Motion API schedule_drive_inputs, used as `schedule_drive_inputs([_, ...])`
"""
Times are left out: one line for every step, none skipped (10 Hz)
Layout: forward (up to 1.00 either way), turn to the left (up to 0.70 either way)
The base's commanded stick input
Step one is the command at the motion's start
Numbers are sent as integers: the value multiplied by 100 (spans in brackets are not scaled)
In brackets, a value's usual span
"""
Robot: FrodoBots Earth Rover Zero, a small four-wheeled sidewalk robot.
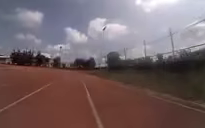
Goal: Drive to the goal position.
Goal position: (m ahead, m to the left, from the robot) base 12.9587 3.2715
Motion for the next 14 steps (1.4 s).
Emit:
schedule_drive_inputs([70,0])
schedule_drive_inputs([70,0])
schedule_drive_inputs([70,0])
schedule_drive_inputs([70,0])
schedule_drive_inputs([70,0])
schedule_drive_inputs([70,0])
schedule_drive_inputs([70,0])
schedule_drive_inputs([70,0])
schedule_drive_inputs([70,0])
schedule_drive_inputs([70,0])
schedule_drive_inputs([70,0])
schedule_drive_inputs([70,0])
schedule_drive_inputs([70,0])
schedule_drive_inputs([70,0])
